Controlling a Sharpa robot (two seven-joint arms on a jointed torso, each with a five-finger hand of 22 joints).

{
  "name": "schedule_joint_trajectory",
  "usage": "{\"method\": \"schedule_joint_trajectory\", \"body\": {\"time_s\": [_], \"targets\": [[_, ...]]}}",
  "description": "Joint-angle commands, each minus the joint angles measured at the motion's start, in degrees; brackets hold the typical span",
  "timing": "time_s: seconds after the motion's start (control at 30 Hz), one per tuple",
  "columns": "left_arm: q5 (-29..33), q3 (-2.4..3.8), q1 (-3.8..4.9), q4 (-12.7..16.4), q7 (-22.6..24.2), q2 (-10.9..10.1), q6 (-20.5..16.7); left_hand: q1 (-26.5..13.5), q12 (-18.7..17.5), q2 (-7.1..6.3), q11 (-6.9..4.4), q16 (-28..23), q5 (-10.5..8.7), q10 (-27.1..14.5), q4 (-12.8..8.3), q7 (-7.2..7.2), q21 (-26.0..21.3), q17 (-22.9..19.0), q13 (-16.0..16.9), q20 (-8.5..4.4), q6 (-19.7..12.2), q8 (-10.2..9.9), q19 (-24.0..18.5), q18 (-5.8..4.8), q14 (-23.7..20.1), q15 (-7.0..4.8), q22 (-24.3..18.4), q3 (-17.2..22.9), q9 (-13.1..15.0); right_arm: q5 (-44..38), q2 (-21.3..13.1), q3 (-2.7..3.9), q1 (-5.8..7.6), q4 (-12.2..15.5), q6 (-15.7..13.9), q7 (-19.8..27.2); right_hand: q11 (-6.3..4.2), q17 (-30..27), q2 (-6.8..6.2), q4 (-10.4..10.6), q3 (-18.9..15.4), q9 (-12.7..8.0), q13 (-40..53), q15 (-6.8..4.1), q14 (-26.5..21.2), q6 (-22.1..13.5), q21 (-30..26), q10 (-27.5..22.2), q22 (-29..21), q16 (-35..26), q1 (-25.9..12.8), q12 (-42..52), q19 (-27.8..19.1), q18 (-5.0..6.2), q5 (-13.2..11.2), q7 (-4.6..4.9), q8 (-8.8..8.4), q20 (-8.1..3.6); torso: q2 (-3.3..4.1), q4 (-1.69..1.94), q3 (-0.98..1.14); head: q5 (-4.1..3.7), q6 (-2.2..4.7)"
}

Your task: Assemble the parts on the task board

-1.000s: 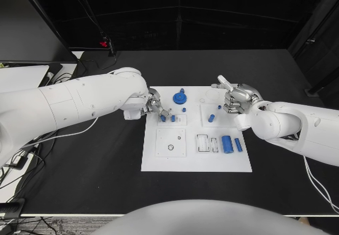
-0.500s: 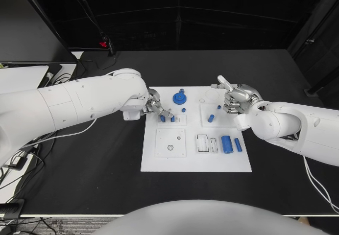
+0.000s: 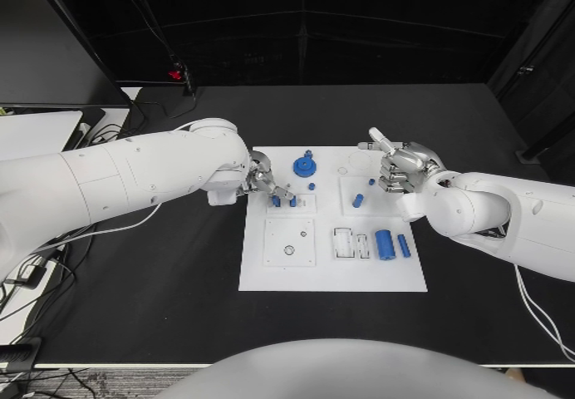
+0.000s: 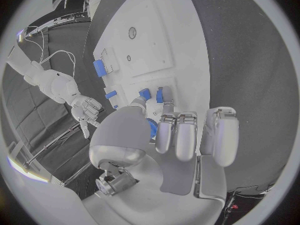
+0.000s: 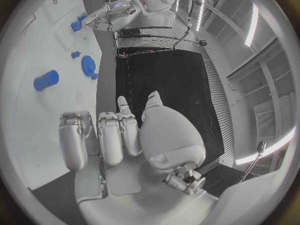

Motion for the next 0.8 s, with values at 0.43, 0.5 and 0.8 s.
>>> {"method": "schedule_joint_trajectory", "body": {"time_s": [0.43,0.5,0.8], "targets": [[-1.5,-0.48,-0.66,-0.1,-0.2,-0.2,0.4,-0.3,0.2,0.56,0.27,0.0,-0.22,6.1,-0.1,0.38,0.3,15.1,15.1,0.49,0.0,0.6,1.9,0.81,6.0,0.39,13.5,-0.6,0.4,-0.1,0.2,0.02,0.06,0.0,0.6,0.1,0.49,15.1,0.6,0.0,-0.4,-0.1,14.9,0.41,6.1,0.1,0.2,6.0,15.1,0.1,0.1,0.1,6.0,-0.4,-0.2,0.26,0.39,0.26,-0.02,-0.01,-0.04,0.03,-0.07],[-1.5,-0.48,-0.66,-0.1,0.0,-0.2,0.4,-0.3,0.2,0.57,0.26,0.0,-0.21,6.1,-0.1,0.36,0.3,15.1,15.1,0.48,0.0,0.7,1.9,0.8,6.0,0.38,13.5,-0.6,0.5,-0.1,0.2,0.02,0.05,0.0,0.7,0.1,0.49,15.1,0.6,0.0,-0.4,-0.1,14.9,0.41,6.1,0.1,0.2,6.0,15.1,0.1,0.1,0.1,6.0,-0.4,-0.2,0.26,0.39,0.26,0.01,0.0,-0.03,0.07,-0.05],[-1.4,-0.48,-0.66,0.1,0.3,-0.2,1.0,0.7,0.2,1.04,0.13,0.0,-0.12,6.1,-0.1,0.28,0.3,15.1,15.1,0.31,-2.3,4.0,1.9,0.8,6.0,0.2,13.5,-1.6,3.4,-0.1,0.2,0.02,0.02,-0.1,0.7,0.0,0.49,15.1,0.6,0.0,-0.4,-0.1,14.9,0.41,6.1,0.1,0.2,6.0,15.1,0.1,0.1,0.1,6.0,-0.4,-0.2,0.26,0.39,0.26,0.02,0.03,-0.01,0.13,-0.11]]}}
